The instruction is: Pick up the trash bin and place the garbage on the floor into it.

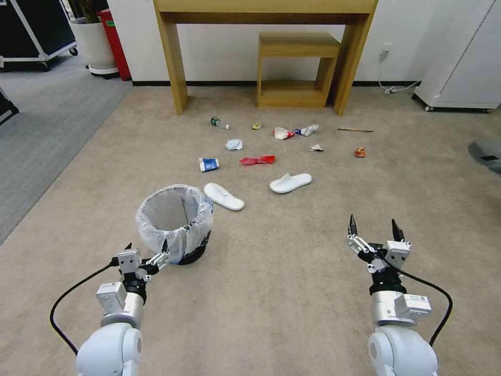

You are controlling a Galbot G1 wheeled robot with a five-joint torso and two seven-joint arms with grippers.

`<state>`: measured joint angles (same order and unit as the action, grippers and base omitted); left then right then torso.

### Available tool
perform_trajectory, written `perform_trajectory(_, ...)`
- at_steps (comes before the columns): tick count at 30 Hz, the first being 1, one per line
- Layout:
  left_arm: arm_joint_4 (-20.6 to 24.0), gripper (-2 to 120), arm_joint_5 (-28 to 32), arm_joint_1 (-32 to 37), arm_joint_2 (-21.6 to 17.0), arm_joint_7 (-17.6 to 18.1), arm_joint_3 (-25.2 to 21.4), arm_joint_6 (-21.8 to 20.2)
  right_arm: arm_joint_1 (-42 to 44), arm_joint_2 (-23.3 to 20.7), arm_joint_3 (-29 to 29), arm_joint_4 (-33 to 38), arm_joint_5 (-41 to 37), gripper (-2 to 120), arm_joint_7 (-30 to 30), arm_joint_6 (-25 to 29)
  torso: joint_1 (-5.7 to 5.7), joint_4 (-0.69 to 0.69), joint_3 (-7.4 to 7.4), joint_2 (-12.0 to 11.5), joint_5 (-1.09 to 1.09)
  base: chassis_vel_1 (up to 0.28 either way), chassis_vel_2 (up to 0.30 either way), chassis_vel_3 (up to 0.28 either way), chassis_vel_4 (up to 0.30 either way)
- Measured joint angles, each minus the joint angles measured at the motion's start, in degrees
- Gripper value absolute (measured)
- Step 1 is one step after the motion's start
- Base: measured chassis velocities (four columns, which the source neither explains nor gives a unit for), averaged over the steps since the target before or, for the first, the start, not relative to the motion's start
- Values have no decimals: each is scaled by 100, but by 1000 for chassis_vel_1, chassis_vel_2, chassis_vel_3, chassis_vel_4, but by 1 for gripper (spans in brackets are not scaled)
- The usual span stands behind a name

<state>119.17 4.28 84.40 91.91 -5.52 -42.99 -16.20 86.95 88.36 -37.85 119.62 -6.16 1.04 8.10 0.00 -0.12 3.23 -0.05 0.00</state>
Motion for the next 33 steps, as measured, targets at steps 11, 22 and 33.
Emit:
perform_trajectory(11,136,100,300,-73,-168,88,-141,114,-29,-20,5,-9,-18,100,-11,28,0,0,0,0,0,0,0,0,0)
perform_trajectory(22,156,100,519,-47,-370,102,-205,81,-8,-24,16,-37,-3,100,-63,23,0,0,0,0,-1,0,0,0,0)
perform_trajectory(33,-4,100,655,-97,-456,99,-218,115,25,-48,-8,-39,33,100,-125,-1,0,0,0,0,0,0,0,0,0)
